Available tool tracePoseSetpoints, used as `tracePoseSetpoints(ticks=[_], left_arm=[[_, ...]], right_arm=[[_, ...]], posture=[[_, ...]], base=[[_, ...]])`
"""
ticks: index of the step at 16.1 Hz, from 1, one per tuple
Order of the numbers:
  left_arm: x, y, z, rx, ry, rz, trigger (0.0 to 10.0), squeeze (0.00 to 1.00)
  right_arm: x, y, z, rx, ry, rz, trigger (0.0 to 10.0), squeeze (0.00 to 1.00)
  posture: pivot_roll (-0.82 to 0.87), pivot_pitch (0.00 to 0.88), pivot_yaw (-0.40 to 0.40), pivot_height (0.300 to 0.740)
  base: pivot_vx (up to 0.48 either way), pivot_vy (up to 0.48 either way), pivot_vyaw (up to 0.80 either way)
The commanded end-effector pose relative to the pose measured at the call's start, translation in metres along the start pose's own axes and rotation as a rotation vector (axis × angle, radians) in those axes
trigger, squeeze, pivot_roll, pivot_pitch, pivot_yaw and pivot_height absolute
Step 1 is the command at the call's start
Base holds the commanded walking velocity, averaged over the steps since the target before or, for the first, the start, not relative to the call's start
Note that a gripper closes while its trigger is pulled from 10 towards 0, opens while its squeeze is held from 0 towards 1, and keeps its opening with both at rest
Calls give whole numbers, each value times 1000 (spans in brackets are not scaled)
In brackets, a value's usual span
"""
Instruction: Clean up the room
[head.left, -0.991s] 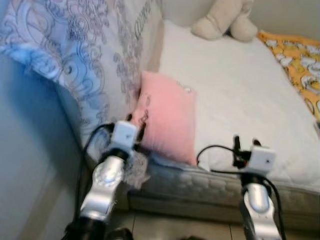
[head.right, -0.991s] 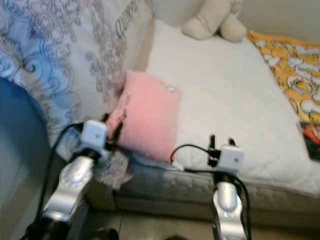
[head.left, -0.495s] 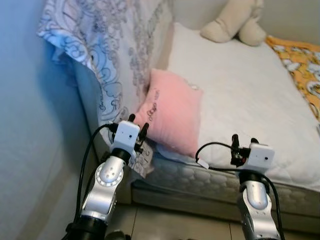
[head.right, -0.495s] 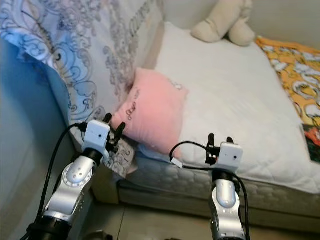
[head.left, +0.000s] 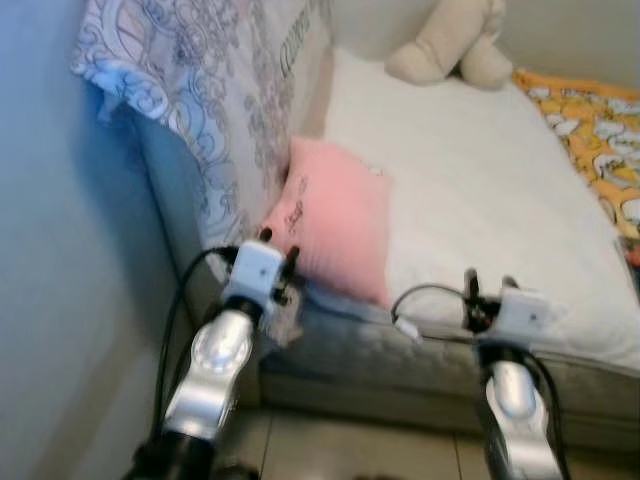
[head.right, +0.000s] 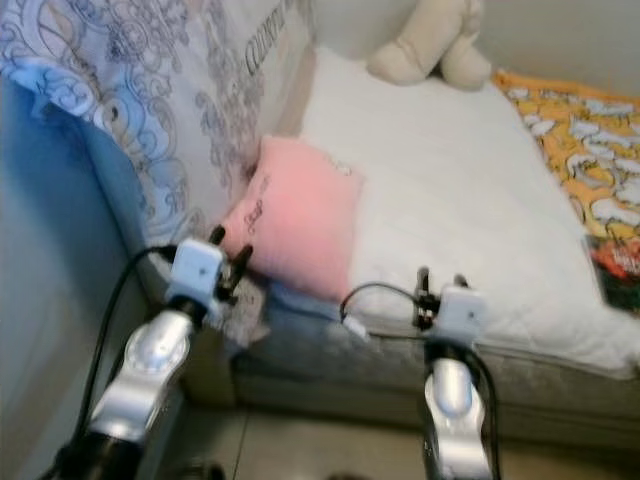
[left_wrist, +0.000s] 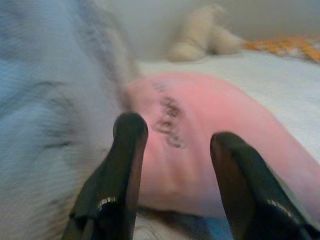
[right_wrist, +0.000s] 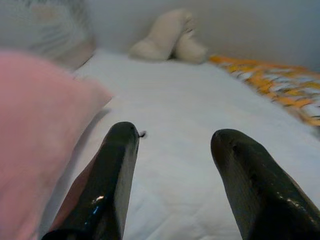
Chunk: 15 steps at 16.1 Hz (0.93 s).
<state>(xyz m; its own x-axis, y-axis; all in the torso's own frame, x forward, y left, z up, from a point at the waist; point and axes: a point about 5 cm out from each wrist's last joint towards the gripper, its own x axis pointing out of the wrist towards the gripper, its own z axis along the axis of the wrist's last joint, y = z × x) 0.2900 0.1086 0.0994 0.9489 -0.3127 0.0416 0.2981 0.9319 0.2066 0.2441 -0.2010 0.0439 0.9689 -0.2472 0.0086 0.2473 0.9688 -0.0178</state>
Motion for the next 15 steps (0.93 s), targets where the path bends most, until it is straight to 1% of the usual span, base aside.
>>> tracePoseSetpoints(ticks=[1, 15], left_arm=[[-3, -2, -5, 1, 28, -9, 10000, 0], [-3, -2, -5, 1, 28, -9, 10000, 0]], right_arm=[[7, 2, 8, -1, -29, 11, 10000, 0], [7, 2, 8, -1, -29, 11, 10000, 0]], posture=[[77, 0, -76, 740], [77, 0, -76, 740]], base=[[0, 0, 0], [0, 0, 0]])
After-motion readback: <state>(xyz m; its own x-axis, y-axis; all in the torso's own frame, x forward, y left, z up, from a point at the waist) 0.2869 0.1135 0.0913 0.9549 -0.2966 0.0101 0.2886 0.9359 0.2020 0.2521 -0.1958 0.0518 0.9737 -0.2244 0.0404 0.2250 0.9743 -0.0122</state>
